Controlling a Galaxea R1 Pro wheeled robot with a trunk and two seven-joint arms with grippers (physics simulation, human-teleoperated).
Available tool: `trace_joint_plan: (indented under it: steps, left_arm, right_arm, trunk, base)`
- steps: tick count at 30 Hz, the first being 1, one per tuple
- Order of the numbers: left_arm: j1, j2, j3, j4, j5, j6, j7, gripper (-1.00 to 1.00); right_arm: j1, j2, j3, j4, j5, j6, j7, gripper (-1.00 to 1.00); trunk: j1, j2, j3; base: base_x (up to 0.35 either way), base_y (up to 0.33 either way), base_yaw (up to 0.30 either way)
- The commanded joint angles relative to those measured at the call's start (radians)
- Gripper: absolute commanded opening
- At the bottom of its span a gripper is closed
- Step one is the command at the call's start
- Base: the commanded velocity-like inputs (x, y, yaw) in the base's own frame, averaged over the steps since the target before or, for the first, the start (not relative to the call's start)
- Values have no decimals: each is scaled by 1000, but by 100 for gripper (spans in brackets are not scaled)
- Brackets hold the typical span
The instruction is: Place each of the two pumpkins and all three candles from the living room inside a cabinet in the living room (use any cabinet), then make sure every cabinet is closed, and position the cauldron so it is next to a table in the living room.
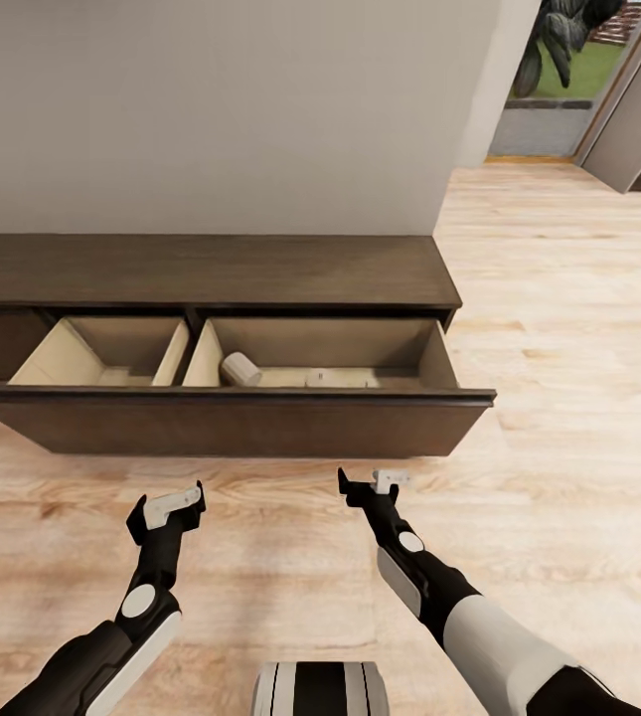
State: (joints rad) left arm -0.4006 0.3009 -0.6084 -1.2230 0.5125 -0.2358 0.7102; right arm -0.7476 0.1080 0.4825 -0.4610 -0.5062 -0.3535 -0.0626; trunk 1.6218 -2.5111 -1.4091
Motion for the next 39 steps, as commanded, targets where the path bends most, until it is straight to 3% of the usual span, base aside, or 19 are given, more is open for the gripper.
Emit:
trace_joint_plan:
  steps: [1, 9, 39]
  left_arm:
    - [-1, 1, -4, 0, 9, -7, 5, 100]
    - [-1, 1, -4, 0, 10, -8, 5, 100]
    - [-1, 1, -5, 0, 7, -10, 3, 100]
  right_arm:
    - [-1, -1, 8, 1, -8, -5, -7, 100]
    - [-1, -1, 7, 1, -8, -7, -8, 100]
    - [-1, -1, 7, 1, -9, -10, -11, 100]
  trunk:
    - [0, 0, -1]
    - [0, 0, -1]
    - [0, 0, -1]
  base:
    - [219, 0, 0]
    - [256, 0, 0]
    - [118, 0, 0]
